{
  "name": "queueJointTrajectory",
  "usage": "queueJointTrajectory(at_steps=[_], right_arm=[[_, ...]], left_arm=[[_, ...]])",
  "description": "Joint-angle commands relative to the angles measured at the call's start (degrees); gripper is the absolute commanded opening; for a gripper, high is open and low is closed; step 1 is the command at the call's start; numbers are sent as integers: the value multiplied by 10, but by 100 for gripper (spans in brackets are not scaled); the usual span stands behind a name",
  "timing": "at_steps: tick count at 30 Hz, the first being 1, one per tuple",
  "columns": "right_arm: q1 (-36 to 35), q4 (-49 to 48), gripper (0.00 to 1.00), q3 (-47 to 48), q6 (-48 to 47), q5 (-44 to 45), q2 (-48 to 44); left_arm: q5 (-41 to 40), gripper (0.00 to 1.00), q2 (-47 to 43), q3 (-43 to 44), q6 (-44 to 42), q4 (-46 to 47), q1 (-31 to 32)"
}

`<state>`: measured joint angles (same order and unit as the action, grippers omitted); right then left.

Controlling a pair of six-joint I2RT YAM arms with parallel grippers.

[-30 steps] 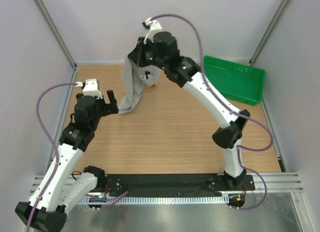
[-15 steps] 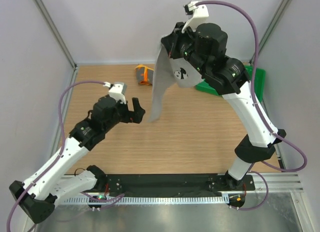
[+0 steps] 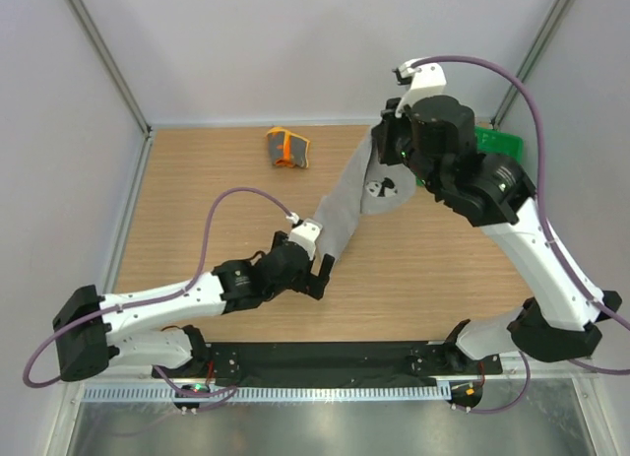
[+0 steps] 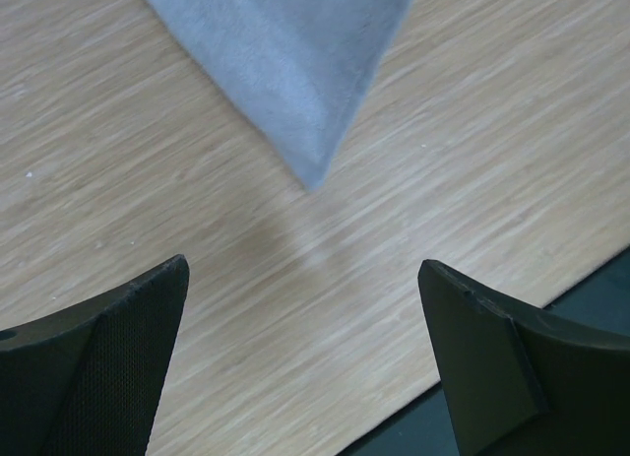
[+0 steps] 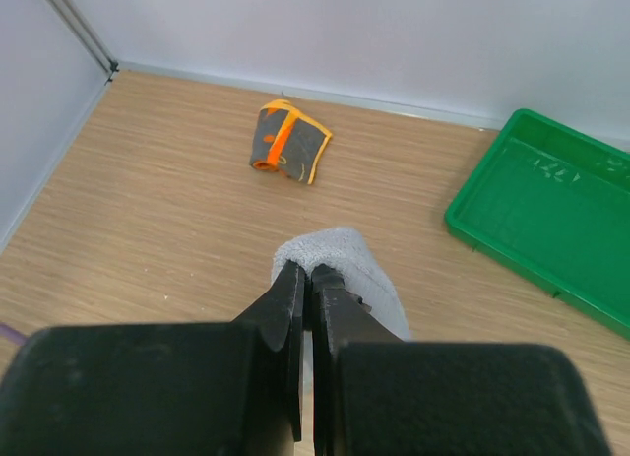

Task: Roll the towels
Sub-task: Move the towel to the center of the board, then flatten the towel

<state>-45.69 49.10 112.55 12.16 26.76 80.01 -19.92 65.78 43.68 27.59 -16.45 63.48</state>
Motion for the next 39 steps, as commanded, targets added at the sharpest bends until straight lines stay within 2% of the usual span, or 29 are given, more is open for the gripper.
queueJointTrajectory(at_steps=[1, 4, 8, 14, 22, 23, 24, 25, 35, 38, 39], right_arm=[[-4, -23, 1, -23, -6, 32, -34], [-3, -30, 1, -46, -6, 34, -51], [-3, -17, 1, -43, -2, 37, -58], [-4, -8, 1, -58, 1, 42, -72], [-3, -16, 1, -71, 2, 37, -77], [-3, -14, 1, -67, 4, 34, -73], [-3, -13, 1, -66, 6, 32, -71], [-3, -12, 1, -65, 7, 29, -69], [-4, -14, 1, -68, 18, 15, -73], [-3, -10, 1, -66, 22, 11, -75], [-3, -10, 1, -67, 22, 11, -76]], left_arm=[[-71, 100, 57, 10, 10, 56, 22], [-109, 100, 121, 43, -2, 62, 50], [-163, 100, 210, 90, 9, 60, 55], [-152, 100, 306, 164, 12, 76, 70], [-144, 100, 378, 192, 18, 89, 81], [-155, 97, 382, 191, 24, 90, 81], [-164, 88, 393, 191, 26, 91, 81], [-174, 84, 397, 192, 28, 91, 81], [-187, 65, 432, 197, 13, 120, 79], [-184, 51, 437, 195, 6, 135, 79], [-185, 41, 438, 195, 5, 142, 78]])
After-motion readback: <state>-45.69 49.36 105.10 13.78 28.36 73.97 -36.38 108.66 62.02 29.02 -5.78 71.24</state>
